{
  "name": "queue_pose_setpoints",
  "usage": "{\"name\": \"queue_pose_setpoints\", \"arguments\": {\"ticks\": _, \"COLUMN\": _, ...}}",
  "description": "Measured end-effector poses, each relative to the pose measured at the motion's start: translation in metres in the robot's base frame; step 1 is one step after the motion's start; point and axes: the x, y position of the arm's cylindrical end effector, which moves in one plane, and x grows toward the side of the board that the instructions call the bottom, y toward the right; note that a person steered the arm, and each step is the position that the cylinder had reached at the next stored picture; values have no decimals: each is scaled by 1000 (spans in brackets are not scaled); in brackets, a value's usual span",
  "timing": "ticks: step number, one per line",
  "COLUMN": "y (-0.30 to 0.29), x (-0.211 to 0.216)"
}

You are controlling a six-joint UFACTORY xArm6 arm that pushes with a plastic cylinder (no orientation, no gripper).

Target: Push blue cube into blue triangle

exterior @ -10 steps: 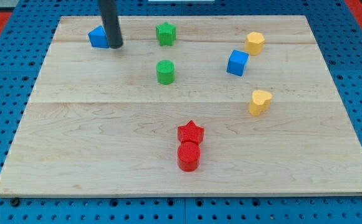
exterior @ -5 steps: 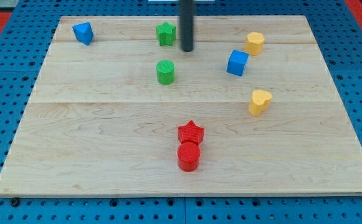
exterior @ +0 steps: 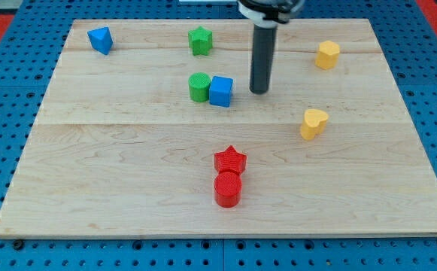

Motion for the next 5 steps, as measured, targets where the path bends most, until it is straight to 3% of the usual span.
{"name": "queue_pose_setpoints", "arguments": {"ticks": 1, "y": -80, "x": 13}}
{"name": "queue_pose_setpoints", "arguments": {"ticks": 2, "y": -88, "x": -54}}
{"name": "queue_pose_setpoints", "arguments": {"ticks": 4, "y": -72, "x": -80}}
{"name": "queue_pose_setpoints", "arguments": {"ticks": 5, "y": -186, "x": -112}}
